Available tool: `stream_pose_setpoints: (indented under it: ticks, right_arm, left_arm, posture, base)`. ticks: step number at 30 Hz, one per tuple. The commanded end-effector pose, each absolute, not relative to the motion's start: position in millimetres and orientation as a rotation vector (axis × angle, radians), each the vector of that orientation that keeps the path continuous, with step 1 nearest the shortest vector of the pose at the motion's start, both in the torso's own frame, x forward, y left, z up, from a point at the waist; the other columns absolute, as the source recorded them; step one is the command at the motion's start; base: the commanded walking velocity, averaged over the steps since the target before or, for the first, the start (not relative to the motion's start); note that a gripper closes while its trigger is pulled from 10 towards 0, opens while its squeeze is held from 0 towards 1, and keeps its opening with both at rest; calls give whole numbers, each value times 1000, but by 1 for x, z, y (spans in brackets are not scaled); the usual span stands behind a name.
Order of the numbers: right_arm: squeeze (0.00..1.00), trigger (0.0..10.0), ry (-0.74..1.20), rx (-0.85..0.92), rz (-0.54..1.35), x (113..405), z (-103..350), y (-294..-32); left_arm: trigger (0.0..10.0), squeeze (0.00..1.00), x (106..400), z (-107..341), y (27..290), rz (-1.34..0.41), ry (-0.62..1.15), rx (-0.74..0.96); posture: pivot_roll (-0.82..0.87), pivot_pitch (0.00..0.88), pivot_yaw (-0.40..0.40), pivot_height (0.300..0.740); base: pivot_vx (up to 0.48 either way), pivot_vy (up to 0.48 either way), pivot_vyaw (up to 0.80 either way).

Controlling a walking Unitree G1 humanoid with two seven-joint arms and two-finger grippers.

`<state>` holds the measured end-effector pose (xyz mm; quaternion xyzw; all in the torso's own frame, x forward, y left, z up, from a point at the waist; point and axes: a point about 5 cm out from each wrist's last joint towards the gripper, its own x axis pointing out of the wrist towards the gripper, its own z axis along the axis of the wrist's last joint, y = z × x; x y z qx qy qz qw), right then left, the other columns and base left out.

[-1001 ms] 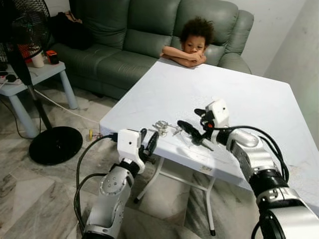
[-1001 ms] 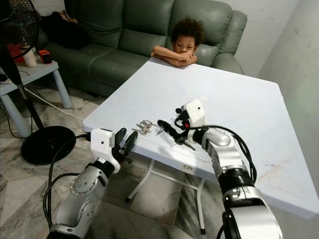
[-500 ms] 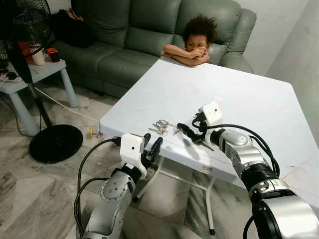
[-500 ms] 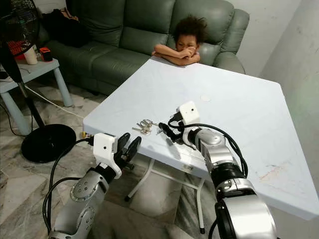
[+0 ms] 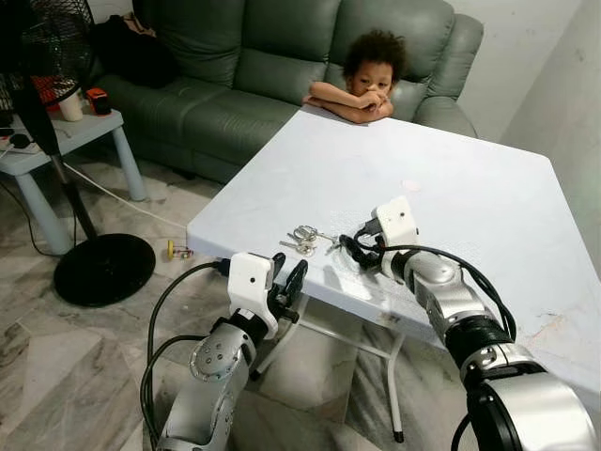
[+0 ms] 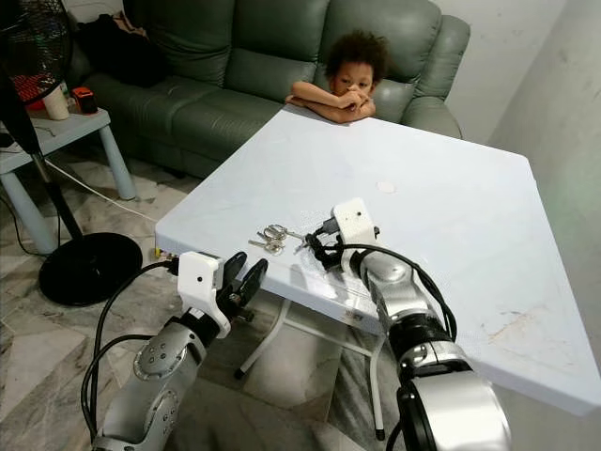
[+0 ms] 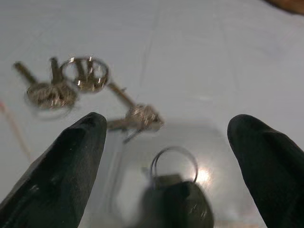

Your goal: Hang keys on a hook

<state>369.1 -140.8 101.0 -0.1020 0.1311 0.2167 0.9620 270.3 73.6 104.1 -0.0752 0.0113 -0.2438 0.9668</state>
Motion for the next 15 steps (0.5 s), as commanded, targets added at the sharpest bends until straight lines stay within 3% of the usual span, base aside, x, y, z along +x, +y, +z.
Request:
stream_pose_setpoints:
  ticks: [1, 15]
  right_arm:
    - [0, 10000, 266, -234, 438, 368, 101, -145]
    - [0, 10000, 258, -226, 404, 364, 97, -146]
  left_arm:
    - [10000, 0, 269, 111, 66, -506, 5, -169]
    - [10000, 0, 258, 110, 65, -487, 16, -183]
  posture:
    - [106, 34, -123, 740]
    - [115, 85, -143, 740]
  base:
    - [0, 0, 0]
    - [0, 0, 0]
